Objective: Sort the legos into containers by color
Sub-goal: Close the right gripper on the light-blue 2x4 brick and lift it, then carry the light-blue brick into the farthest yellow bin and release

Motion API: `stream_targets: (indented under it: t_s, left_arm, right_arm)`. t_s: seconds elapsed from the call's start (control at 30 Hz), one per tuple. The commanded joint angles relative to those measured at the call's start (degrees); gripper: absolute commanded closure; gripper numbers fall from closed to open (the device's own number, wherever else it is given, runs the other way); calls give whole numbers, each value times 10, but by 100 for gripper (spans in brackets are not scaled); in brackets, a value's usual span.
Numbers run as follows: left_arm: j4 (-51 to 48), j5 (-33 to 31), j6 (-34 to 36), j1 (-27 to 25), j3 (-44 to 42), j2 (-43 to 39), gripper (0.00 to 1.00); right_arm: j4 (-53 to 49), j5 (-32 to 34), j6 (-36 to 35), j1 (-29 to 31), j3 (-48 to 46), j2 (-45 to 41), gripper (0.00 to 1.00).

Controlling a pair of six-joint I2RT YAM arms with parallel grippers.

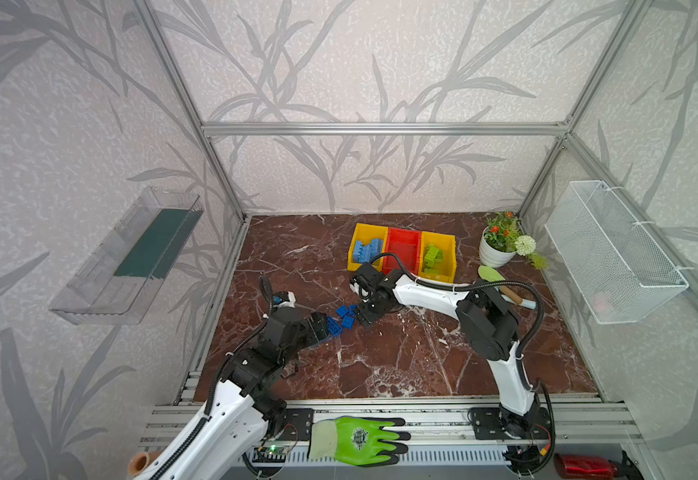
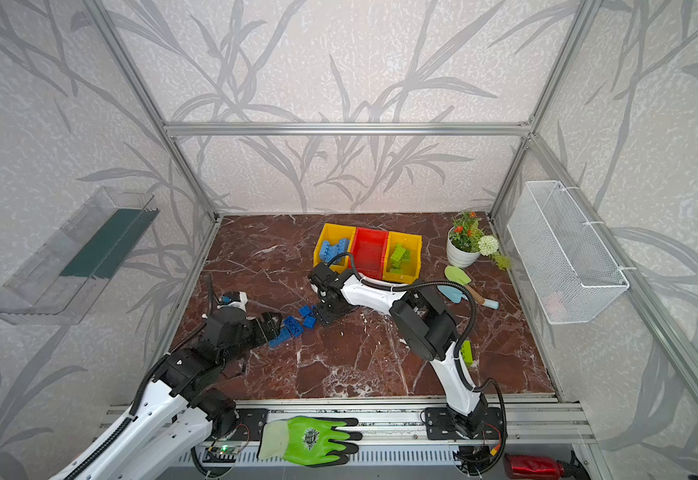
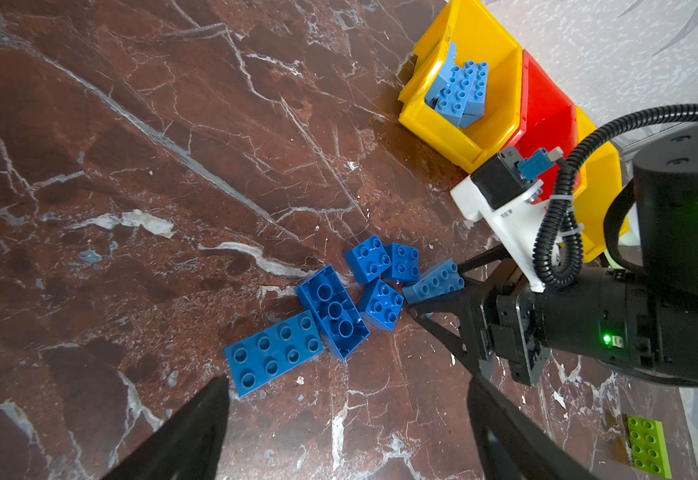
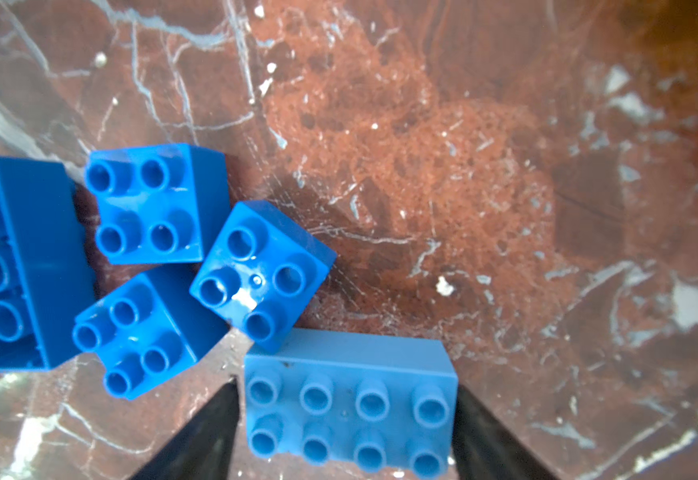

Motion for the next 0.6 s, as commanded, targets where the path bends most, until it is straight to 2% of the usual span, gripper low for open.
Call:
stream_targets:
  t_s: [0.0, 0.13, 0.4, 0.57]
  left_arm:
    - [0, -17, 2, 2, 1, 5, 11]
    - [2, -20, 7, 2, 9, 15, 11]
    - [23, -31, 19, 3, 40, 80, 11]
    - [33, -37, 28, 4, 76, 142, 11]
  right_arm:
    - [-32, 16, -3, 3, 22, 11, 34]
    - [-48, 41, -2, 2, 36, -3, 42]
    - [-86, 80, -16, -21, 140, -16, 44]
    - [-36, 75, -37, -54, 191, 0, 44]
